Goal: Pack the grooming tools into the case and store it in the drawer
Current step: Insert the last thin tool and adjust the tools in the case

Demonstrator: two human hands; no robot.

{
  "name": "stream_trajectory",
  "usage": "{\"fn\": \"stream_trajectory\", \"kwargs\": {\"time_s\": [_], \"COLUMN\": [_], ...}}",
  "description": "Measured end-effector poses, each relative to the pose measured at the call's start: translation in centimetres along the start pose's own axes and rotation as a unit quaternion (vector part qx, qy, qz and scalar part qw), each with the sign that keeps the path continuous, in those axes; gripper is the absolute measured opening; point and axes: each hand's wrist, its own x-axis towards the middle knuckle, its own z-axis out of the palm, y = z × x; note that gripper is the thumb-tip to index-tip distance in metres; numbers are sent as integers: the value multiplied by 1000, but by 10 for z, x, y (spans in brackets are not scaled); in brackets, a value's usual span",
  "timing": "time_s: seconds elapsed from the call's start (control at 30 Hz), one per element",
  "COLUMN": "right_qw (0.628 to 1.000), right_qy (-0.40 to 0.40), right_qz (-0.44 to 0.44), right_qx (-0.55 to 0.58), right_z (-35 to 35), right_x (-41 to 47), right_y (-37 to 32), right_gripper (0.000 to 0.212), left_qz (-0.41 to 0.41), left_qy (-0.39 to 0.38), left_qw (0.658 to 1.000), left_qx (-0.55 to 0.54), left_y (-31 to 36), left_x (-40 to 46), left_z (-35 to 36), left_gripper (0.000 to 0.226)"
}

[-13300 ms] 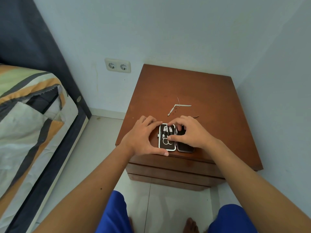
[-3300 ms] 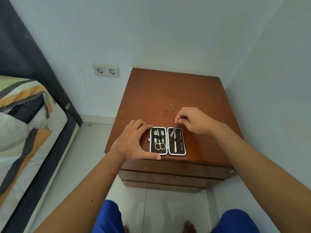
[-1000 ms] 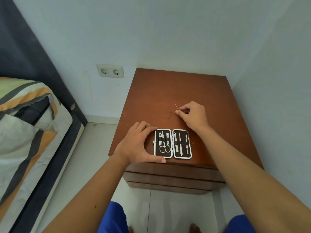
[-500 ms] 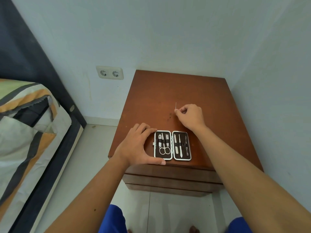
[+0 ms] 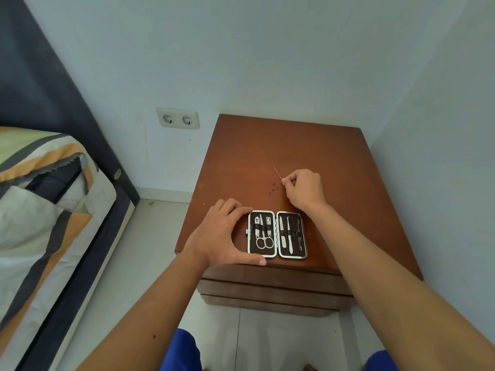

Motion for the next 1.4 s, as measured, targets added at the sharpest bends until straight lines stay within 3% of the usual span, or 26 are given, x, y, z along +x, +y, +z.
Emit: {"fn": "stream_trajectory", "kwargs": {"time_s": [0.17,0.3,0.47,0.9,1.4], "right_qw": [997,991,979,976,954], "right_qy": [-8,3,-57,-153,-195], "right_qz": [-5,-20,-26,-32,-26], "right_qx": [75,131,193,152,227], "right_z": [-12,-29,-45,-65,-72], "right_x": [-7,-24,-47,-54,-31], "right_y": [11,26,43,66,61], "right_gripper": [12,10,12,11,15], "left_qz": [4,2,-1,1,5], "left_qy": [5,0,-4,1,6], "left_qw": [1000,1000,1000,1000,1000], "left_qx": [1,2,-1,-1,-4], "left_y": [0,0,1,1,0], "left_x": [0,-1,-1,-1,-1], "left_z": [0,1,0,1,1], "left_gripper": [123,124,124,123,122]}}
